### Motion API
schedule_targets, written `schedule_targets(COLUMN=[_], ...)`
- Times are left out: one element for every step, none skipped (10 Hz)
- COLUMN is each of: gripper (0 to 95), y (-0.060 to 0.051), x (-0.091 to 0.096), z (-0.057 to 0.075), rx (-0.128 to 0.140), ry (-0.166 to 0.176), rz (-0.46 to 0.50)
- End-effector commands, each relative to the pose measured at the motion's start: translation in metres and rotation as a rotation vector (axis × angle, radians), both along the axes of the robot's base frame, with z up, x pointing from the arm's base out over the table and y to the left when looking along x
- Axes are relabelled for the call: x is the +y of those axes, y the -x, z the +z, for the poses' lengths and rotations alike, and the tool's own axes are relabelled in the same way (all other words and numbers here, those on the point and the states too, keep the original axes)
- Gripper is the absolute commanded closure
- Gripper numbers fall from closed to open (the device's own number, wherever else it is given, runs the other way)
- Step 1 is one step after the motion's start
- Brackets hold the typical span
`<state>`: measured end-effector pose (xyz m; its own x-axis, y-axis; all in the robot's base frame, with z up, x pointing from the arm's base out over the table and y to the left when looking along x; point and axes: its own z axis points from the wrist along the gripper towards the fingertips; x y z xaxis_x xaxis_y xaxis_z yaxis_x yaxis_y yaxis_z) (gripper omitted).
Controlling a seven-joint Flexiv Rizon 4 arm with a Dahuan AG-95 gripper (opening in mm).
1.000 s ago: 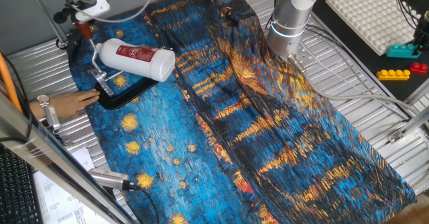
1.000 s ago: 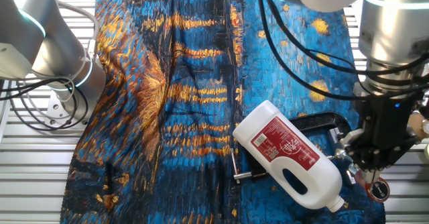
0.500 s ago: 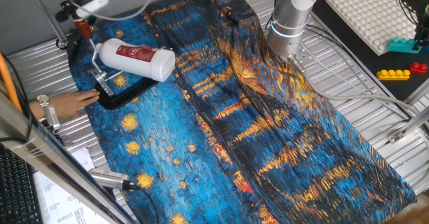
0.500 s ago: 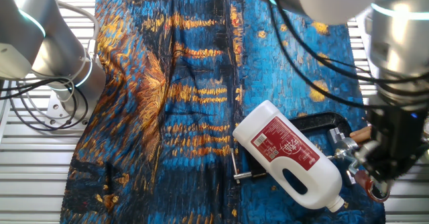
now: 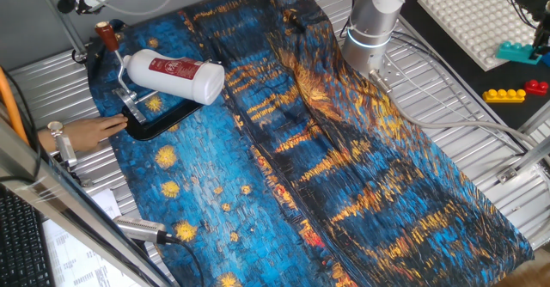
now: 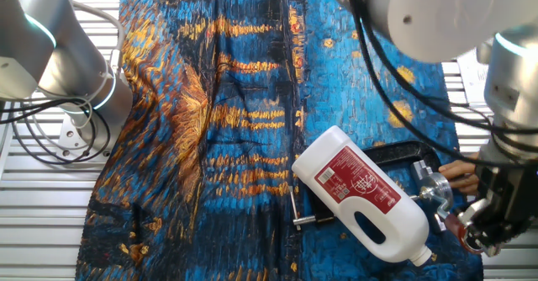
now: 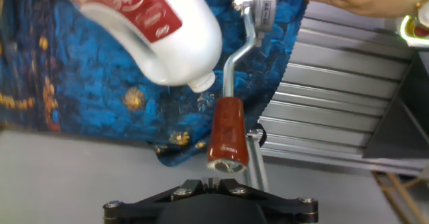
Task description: Push down the lever
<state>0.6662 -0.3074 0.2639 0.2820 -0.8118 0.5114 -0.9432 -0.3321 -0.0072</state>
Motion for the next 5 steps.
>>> schedule_targets(gripper=[76.0,76.0,76.0,76.0,76.0], y=[-0.003,-0.004,-0.004,-0.006,-0.008], x=[-0.005,-0.006,-0.007,-0.009,-0.012], z=[-0.006,-0.008,-0.009,-0.013,-0.018], rx=[-0.01,-0.013,-0.014,-0.014,-0.013], ry=[-0.016,-0.019,-0.021,-0.029,-0.046], rz=[0.024,0.029,0.036,0.05,0.065])
